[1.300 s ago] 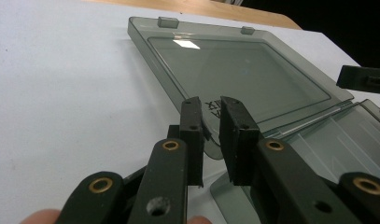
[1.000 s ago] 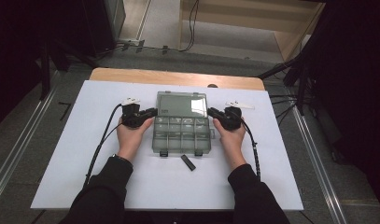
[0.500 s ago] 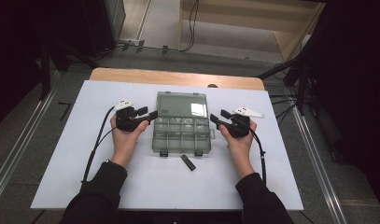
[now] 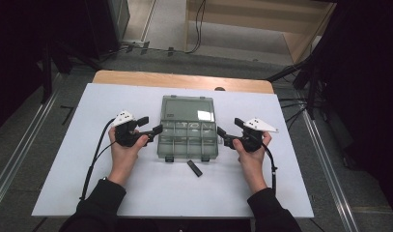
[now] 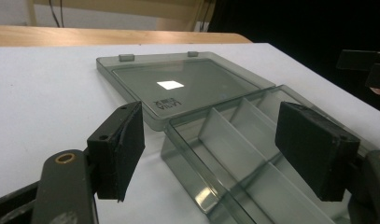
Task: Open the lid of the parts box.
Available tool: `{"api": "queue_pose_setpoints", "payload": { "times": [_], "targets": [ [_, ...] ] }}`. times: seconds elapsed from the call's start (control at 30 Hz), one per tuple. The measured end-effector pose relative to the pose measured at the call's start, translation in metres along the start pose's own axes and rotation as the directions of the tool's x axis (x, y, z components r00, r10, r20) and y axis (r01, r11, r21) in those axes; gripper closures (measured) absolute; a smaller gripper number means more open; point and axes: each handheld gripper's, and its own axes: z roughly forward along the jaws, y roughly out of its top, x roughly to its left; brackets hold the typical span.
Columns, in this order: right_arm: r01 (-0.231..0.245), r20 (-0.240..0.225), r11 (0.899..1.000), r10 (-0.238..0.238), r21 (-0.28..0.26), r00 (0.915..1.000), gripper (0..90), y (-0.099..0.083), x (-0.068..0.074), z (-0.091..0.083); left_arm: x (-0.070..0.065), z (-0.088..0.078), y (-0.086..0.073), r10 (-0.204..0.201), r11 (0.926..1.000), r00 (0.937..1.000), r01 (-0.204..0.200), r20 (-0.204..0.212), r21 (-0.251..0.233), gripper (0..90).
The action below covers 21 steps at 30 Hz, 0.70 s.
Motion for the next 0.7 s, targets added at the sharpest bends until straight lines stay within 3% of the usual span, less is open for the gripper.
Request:
{"api": "queue_pose_setpoints", "payload": {
  "times": [0.2,0.33,0.47,0.7],
  "targets": [
    [0.018,0.002,1.000,-0.018,-0.022,0.9998,7.8,-0.005,0.004,-0.011,-0.005,-0.013,-0.005,0.033,0.9994,0.9994,-0.033,0.000,-0.009,13.2],
    [0.022,-0.033,0.999,-0.023,-0.041,0.9992,3.0,-0.010,0.005,-0.017,-0.007,-0.023,-0.009,0.041,0.9989,0.9991,-0.041,0.004,-0.023,9.5],
    [0.021,-0.053,0.999,-0.023,-0.048,0.9983,0.1,-0.014,0.006,-0.023,-0.008,-0.033,-0.015,0.063,0.9978,0.9980,-0.063,0.005,-0.020,0.0],
    [0.045,-0.046,0.998,-0.047,-0.042,0.9978,0.0,-0.016,0.010,-0.031,-0.007,-0.049,-0.023,0.075,0.9968,0.9972,-0.075,-0.008,-0.027,0.0]
  ]
}}
